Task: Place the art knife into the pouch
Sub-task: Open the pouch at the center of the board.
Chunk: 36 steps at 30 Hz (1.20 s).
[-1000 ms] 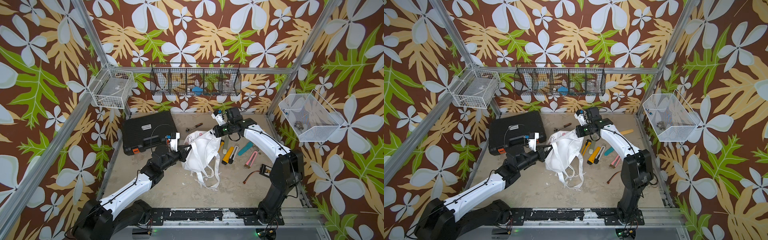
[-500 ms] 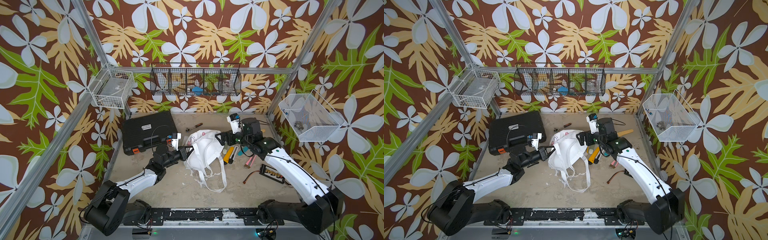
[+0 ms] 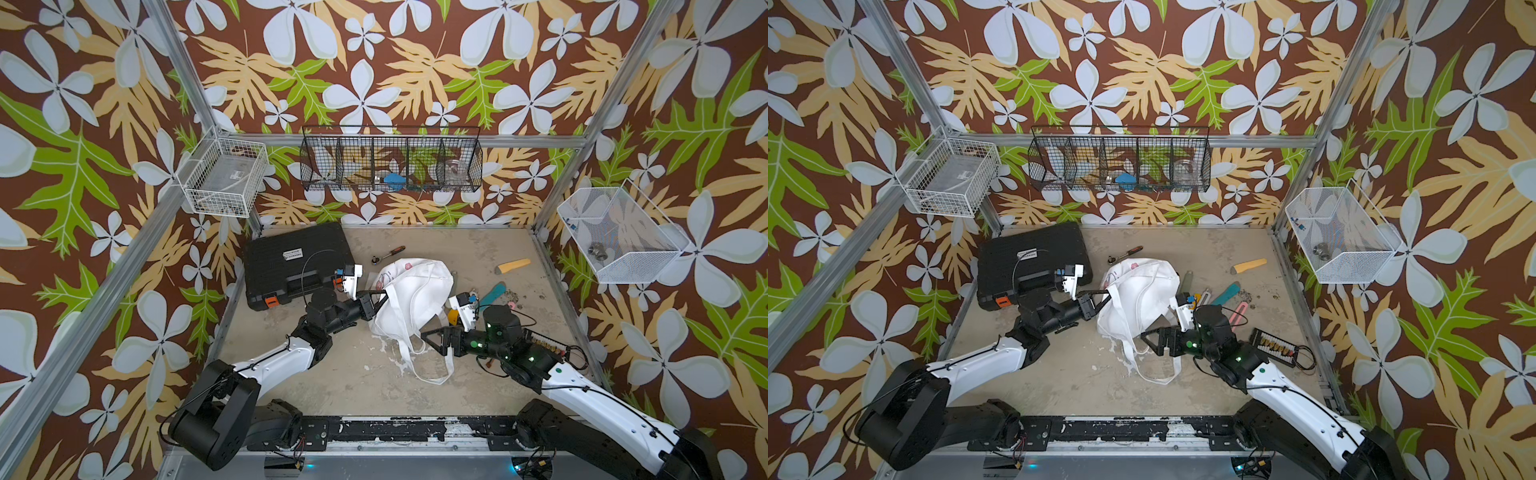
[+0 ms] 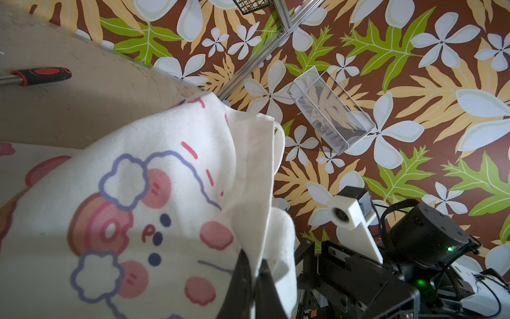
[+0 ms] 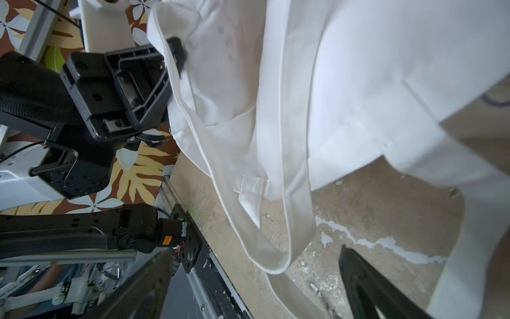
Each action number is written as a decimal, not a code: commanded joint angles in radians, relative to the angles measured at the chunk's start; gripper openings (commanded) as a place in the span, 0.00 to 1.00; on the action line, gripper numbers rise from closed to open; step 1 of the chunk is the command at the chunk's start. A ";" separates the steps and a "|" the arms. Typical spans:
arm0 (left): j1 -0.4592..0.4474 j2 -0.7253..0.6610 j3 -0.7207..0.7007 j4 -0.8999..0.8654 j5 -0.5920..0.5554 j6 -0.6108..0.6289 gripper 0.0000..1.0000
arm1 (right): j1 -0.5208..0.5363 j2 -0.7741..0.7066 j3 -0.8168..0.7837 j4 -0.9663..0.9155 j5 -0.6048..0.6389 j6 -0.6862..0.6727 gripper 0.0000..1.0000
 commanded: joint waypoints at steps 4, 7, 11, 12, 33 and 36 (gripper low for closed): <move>0.001 0.001 0.012 0.016 -0.008 0.016 0.00 | 0.008 0.066 -0.095 0.303 -0.081 0.190 0.97; 0.001 0.000 0.015 0.013 -0.010 0.016 0.00 | 0.008 0.080 -0.118 0.336 -0.074 0.213 0.97; 0.001 0.001 0.014 0.014 -0.010 0.017 0.00 | 0.006 0.133 -0.174 0.492 -0.081 0.281 0.96; 0.000 -0.001 0.014 0.015 -0.010 0.016 0.00 | 0.007 0.163 -0.178 0.523 -0.082 0.295 0.95; 0.001 -0.025 0.006 -0.006 -0.031 0.035 0.00 | 0.017 0.504 -0.320 1.545 -0.162 0.754 0.70; 0.001 -0.028 0.003 -0.009 -0.035 0.038 0.00 | 0.040 0.530 -0.322 1.629 -0.153 0.794 0.63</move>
